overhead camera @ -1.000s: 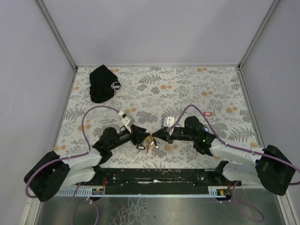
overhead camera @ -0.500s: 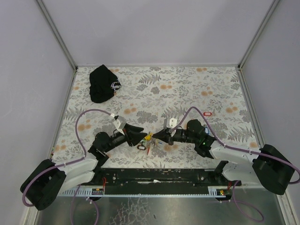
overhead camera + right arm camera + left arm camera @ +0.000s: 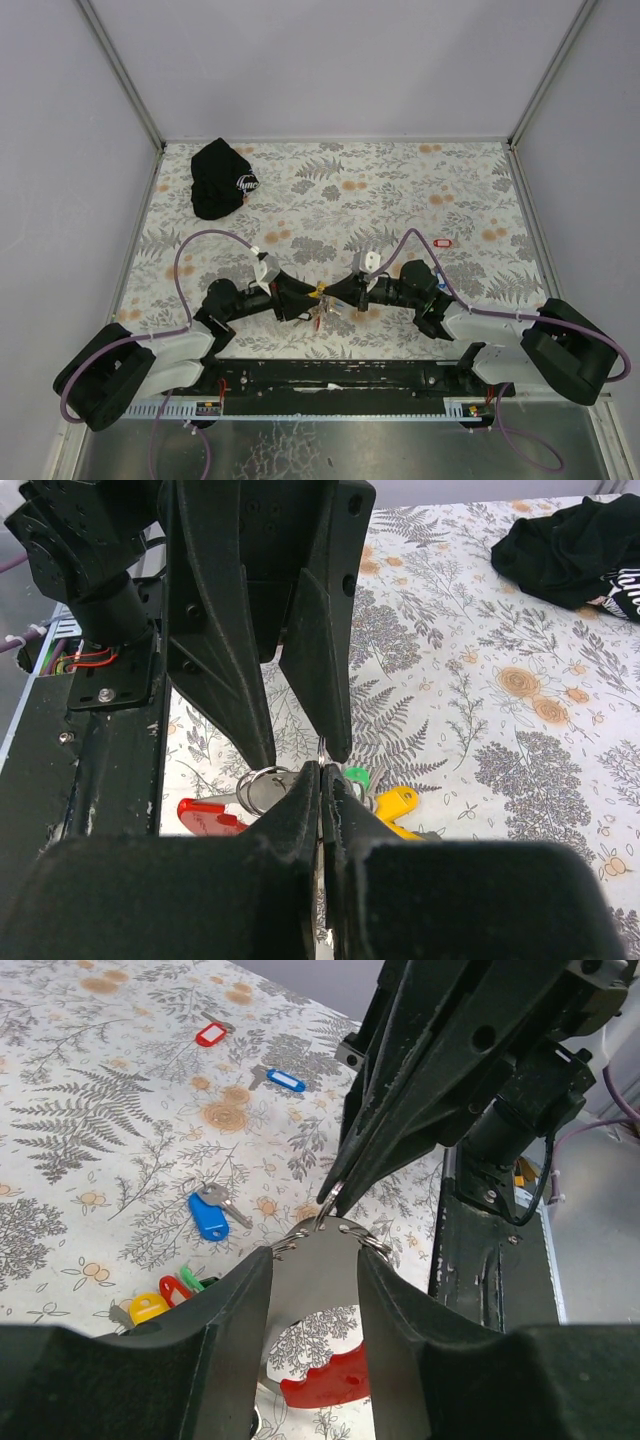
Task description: Put the keys on the keyring
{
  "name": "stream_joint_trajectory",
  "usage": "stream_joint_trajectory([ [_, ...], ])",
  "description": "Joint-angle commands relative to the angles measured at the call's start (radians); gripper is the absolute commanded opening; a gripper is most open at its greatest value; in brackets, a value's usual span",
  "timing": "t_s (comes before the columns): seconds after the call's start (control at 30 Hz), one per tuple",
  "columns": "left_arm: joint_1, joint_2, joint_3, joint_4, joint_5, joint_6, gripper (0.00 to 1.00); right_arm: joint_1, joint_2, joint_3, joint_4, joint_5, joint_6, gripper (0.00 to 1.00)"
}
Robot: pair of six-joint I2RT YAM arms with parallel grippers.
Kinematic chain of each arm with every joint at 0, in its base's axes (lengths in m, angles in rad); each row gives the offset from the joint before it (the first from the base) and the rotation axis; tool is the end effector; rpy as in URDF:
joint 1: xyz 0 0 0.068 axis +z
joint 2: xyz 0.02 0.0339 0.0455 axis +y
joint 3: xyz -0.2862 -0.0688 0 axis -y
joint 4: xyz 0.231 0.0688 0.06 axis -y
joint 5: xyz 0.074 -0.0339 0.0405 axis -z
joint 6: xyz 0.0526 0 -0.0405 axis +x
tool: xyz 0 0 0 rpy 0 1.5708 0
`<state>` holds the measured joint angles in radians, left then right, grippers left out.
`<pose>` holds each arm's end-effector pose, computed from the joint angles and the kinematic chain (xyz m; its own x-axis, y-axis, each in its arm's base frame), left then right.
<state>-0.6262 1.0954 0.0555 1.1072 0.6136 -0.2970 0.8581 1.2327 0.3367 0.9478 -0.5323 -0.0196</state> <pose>0.1236 -0.1268 0.2070 -0.2244 -0.1330 -0.9654 0.9193 0.3000 -0.2550 0.1337 0.1956 0.2468 0.0531 0.0356 -0.9980 -0.9825 0.1807 -0.0458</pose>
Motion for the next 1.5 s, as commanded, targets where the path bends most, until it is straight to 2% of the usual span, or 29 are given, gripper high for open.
stream_joint_trajectory([
  [0.0, 0.005, 0.003, 0.031, 0.088, 0.035, 0.025, 0.38, -0.005, 0.005, -0.005, 0.118, 0.006, 0.027, 0.0],
  [0.47, 0.005, 0.049, 0.043, 0.154, 0.011, 0.001, 0.28, -0.005, 0.059, -0.03, 0.234, -0.052, 0.094, 0.0],
  [0.63, 0.005, 0.032, 0.025, 0.161, 0.03, -0.004, 0.27, -0.006, 0.048, -0.045, 0.24, -0.019, 0.095, 0.0],
  [0.9, 0.006, -0.096, -0.006, 0.026, -0.062, 0.044, 0.29, -0.006, 0.035, -0.043, 0.221, -0.013, 0.079, 0.0],
  [1.17, 0.007, 0.008, 0.023, 0.111, 0.039, 0.017, 0.27, -0.005, 0.046, -0.036, 0.235, -0.023, 0.09, 0.0],
  [1.47, 0.006, 0.04, 0.044, 0.132, 0.032, 0.011, 0.18, -0.006, 0.063, -0.033, 0.244, -0.049, 0.098, 0.0],
])
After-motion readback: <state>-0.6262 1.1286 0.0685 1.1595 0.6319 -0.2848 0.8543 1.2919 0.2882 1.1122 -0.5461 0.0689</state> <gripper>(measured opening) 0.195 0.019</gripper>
